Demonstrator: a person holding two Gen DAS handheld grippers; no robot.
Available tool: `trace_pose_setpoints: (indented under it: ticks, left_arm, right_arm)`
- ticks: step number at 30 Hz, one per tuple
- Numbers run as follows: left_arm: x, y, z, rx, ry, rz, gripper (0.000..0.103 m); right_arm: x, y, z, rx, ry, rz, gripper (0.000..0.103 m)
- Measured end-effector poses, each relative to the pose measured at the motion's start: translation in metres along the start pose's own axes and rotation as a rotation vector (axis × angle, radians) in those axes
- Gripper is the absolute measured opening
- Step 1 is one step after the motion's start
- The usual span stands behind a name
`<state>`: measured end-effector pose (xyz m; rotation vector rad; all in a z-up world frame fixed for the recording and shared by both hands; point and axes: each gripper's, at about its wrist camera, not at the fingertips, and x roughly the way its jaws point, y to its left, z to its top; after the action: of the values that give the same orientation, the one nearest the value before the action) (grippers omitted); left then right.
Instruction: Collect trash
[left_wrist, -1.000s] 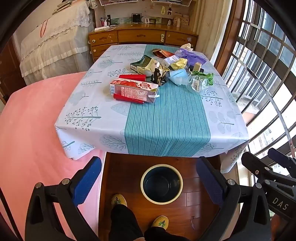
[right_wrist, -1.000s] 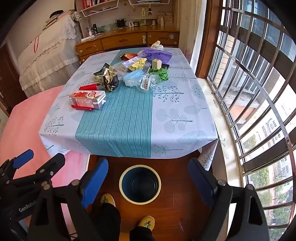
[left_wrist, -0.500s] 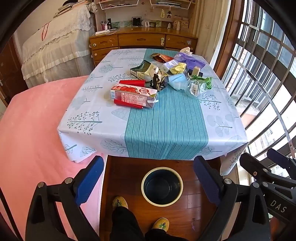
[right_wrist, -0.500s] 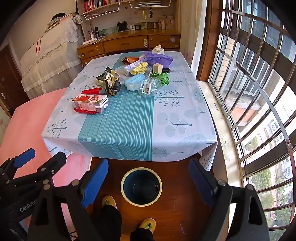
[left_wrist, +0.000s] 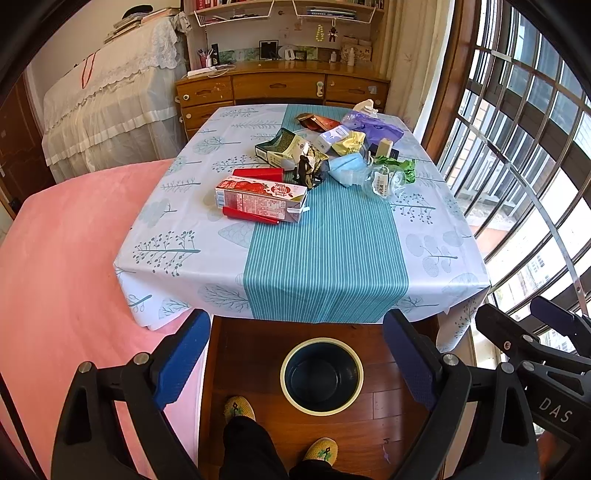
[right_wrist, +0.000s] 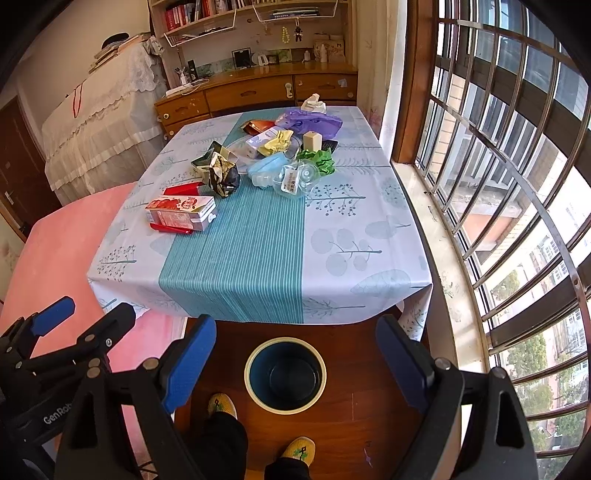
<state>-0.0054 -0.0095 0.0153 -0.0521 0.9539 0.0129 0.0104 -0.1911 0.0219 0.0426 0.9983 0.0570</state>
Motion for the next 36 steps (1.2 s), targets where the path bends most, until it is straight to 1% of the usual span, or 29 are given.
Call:
trace_pose_setpoints:
  ticks: [9, 14, 30, 36]
  left_arm:
    - [0.0, -0.003, 0.001, 0.002, 0.0, 0.0, 0.093]
    - [0.0, -0.004, 0.002, 0.003, -0.003, 0.001, 0.093]
    - [0.001, -0.002, 0.006, -0.016, 0.017, -0.014, 0.093]
    - [0.001, 0.0, 0.008, -0.017, 0.011, -0.016, 0.093]
  right_arm:
    - [-0.005, 0.002, 0.002, -0.015, -0.019, -0.001, 0.085]
    - [-0.006, 0.002, 0.003, -0.02, -0.023, 0.008, 0.08]
    - [-0.006, 0.005, 0.007, -0.03, -0.034, 0.012, 0.079]
    - [-0.009, 0.007, 0.013, -0.037, -0.052, 0.006, 0.079]
